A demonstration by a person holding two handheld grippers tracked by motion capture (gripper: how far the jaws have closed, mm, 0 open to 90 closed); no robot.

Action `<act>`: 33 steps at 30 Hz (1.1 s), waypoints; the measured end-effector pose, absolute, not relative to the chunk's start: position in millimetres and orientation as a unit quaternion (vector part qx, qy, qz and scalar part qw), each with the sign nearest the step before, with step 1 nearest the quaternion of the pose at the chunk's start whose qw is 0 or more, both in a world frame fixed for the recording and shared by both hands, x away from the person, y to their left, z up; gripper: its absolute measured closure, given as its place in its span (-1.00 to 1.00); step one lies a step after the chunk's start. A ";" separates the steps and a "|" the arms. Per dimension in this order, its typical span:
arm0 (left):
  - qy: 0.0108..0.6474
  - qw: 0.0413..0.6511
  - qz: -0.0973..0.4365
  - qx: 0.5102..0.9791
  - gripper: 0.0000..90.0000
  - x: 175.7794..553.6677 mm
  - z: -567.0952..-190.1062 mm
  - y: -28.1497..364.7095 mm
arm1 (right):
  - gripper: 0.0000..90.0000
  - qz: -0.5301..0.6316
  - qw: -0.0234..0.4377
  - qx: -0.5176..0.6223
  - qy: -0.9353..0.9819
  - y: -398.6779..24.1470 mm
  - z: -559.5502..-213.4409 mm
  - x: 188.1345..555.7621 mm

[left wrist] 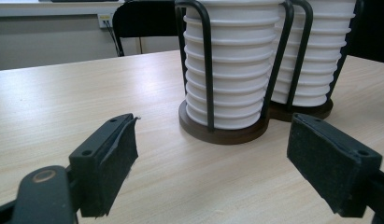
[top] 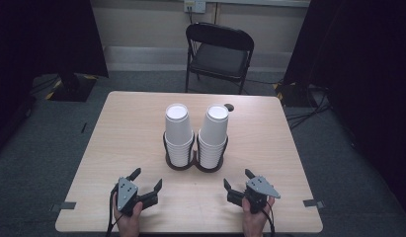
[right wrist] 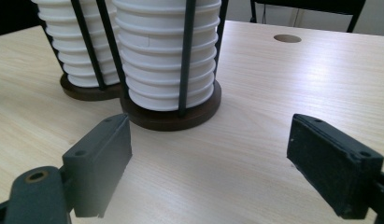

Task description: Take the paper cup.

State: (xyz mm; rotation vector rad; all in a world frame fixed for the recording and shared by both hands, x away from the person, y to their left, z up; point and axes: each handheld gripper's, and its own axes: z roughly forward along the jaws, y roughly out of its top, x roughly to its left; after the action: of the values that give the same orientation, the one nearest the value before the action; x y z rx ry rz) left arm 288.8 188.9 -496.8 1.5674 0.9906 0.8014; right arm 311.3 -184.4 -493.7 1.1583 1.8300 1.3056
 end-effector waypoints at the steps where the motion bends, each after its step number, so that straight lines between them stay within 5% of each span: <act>1: 0.419 0.530 0.335 0.657 -0.65 289.3 -496.7 188.5 | -0.70 0.494 0.302 0.437 0.689 -185.1 -493.7 311.2; 33: 0.391 0.562 0.265 0.679 -0.61 295.7 -460.8 162.5 | -0.70 0.524 0.330 0.429 0.657 -189.2 -494.7 301.3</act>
State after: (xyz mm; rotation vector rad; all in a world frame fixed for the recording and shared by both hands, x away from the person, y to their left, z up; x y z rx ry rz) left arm 295.7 162.5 -460.8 1.5991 0.9205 0.6239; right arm 301.3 -189.2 -494.7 1.1220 1.7181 1.3713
